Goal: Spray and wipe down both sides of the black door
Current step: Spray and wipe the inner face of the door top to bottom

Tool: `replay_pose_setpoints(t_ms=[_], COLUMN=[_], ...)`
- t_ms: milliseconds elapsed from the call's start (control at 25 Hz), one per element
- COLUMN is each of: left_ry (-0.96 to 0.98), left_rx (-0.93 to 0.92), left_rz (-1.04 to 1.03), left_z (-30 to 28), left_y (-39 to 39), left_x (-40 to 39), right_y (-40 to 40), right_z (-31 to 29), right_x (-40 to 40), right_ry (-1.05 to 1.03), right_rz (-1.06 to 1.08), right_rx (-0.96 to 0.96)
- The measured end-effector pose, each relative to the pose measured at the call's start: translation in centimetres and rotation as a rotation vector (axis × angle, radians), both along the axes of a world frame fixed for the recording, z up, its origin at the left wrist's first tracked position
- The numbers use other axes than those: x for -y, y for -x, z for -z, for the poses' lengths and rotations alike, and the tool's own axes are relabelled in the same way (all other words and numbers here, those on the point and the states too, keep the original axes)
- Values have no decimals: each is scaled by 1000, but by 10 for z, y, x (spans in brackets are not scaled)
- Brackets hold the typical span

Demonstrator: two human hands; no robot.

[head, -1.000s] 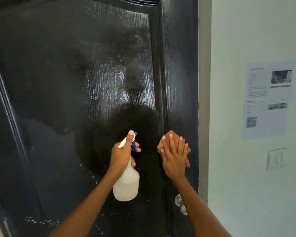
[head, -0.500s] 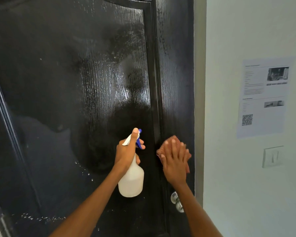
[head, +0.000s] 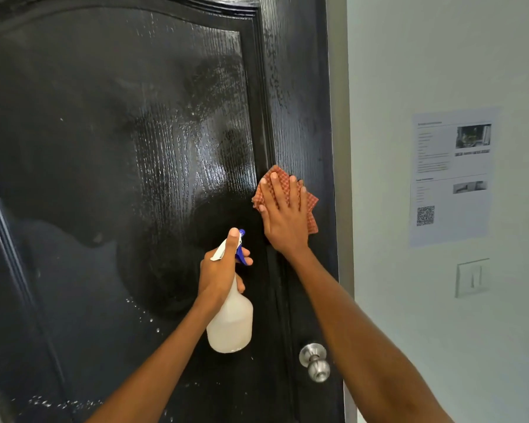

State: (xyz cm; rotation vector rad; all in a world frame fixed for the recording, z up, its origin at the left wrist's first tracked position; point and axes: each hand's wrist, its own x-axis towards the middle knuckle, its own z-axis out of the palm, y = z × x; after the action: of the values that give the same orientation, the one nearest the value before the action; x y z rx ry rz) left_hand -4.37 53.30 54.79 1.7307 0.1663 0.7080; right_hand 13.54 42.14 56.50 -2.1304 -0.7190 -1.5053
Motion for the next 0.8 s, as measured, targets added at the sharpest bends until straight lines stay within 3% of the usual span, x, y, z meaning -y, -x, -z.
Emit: replay_pose_setpoints(t_ms=[120,240,320,440,600,800], left_ry=[-4,-11,-9,-1,8,31], left_rx=[-15,-46,-69,-83,-122,-175], left_rz=[19,18,23,38,28,25], left_z=[3,10,12,15,23,39], left_y=[3,6,9,14,11,10], left_x=[-4,-6,-7,-8,-15,-16], right_y=[5,14,12,12,7,33], right_z=[60,130,130,88,79,204], right_x=[7,8,9,-1,-6,-6], right_ry=[-115,-55,-75,-306,-328,-356], right_rz=[12,4,-15,-13,9,-5], right_rx=[-105,-185,-199,-277,-311,-580])
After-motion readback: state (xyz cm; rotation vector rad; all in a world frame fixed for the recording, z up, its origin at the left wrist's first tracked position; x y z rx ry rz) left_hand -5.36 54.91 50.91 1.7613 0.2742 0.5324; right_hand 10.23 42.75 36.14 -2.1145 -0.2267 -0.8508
